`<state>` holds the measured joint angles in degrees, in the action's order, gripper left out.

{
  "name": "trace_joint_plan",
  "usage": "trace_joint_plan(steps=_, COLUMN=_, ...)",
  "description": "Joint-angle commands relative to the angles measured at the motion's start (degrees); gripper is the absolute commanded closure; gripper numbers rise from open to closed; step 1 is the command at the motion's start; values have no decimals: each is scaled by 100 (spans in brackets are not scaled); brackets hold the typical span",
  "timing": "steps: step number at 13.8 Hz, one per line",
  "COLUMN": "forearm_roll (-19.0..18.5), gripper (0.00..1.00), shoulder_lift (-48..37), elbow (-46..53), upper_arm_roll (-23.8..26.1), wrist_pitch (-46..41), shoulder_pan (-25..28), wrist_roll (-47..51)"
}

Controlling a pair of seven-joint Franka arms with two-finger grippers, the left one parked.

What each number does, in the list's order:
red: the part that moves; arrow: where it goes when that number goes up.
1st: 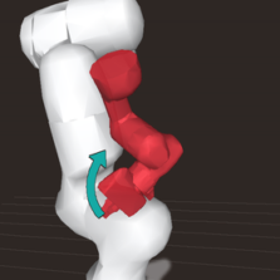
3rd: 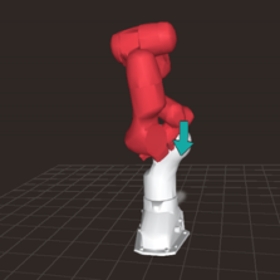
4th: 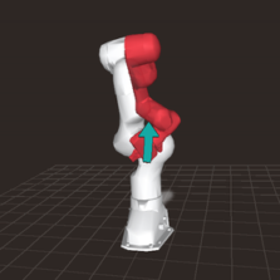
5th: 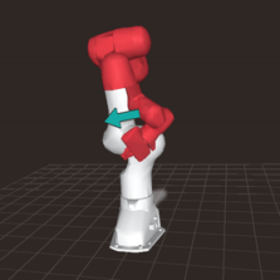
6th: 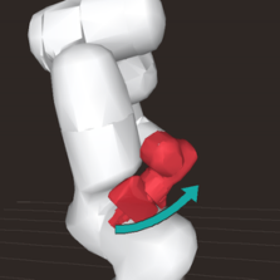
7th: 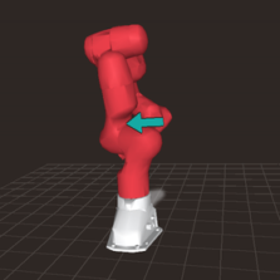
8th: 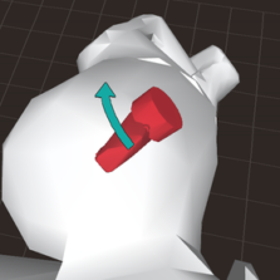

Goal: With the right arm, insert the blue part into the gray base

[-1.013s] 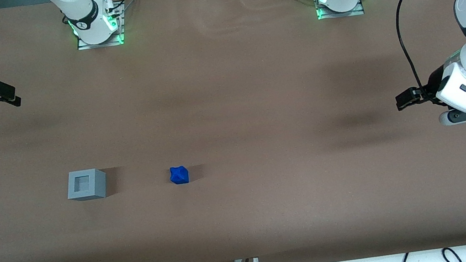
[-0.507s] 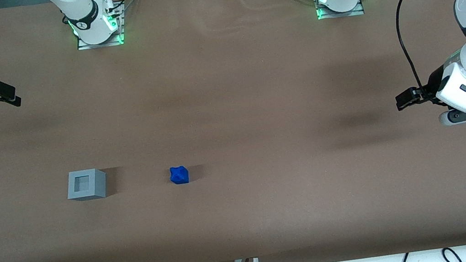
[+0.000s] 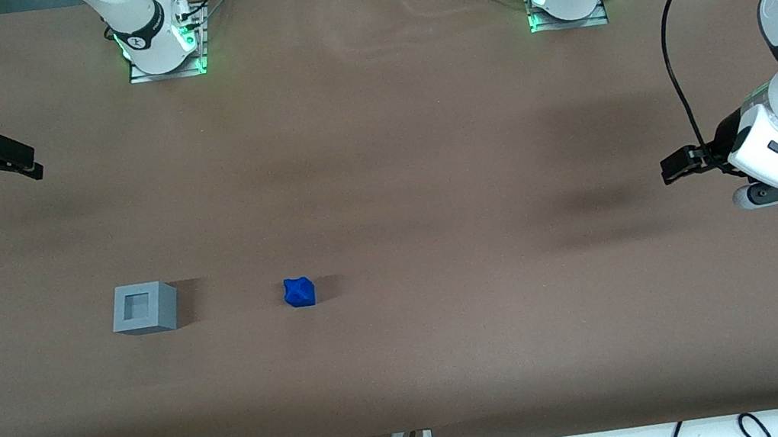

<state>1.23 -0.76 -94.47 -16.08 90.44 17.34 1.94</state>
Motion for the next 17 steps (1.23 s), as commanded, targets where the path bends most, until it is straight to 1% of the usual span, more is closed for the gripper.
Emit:
trace_joint_plan(steps=1, forearm_roll=18, gripper=1, shoulder_lift=137, elbow=-27, upper_arm_roll=17, wrist_pitch=236, shoulder_pan=163, wrist_roll=69)
trace_joint_plan(steps=3, forearm_roll=27, gripper=1, shoulder_lift=373, elbow=-37, upper_arm_roll=17, wrist_pitch=517, shoulder_pan=348, wrist_roll=217)
trace_joint_plan(steps=5, forearm_roll=341, gripper=1, shoulder_lift=707, elbow=-37, upper_arm_roll=17, wrist_pitch=877, shoulder_pan=524, wrist_roll=534)
trace_joint_plan(steps=7, forearm_roll=606, gripper=1, shoulder_lift=1181, elbow=-10, upper_arm_roll=17, wrist_pitch=1421, shoulder_pan=690, wrist_roll=640)
trace_joint_plan(steps=9, forearm_roll=817, gripper=1, shoulder_lift=1708, elbow=25, upper_arm_roll=17, wrist_pitch=2080, shoulder_pan=954, wrist_roll=1148)
trace_joint_plan(steps=13, forearm_roll=827, gripper=1, shoulder_lift=2701, elbow=95, upper_arm_roll=17, wrist_pitch=3363, shoulder_pan=1656, wrist_roll=2308)
trace_joint_plan(steps=14, forearm_roll=835, gripper=1, shoulder_lift=2948, elbow=226, upper_arm_roll=17, wrist_pitch=3627, shoulder_pan=1763, wrist_roll=2563)
trace_joint_plan(steps=16, forearm_roll=844, gripper=1, shoulder_lift=3335, elbow=507, upper_arm_roll=34, wrist_pitch=3779, shoulder_pan=1799, wrist_roll=2837)
trace_joint_plan(steps=17, forearm_roll=844, gripper=1, shoulder_lift=3485, elbow=621, upper_arm_roll=130, wrist_pitch=3866, shoulder_pan=1799, wrist_roll=2908)
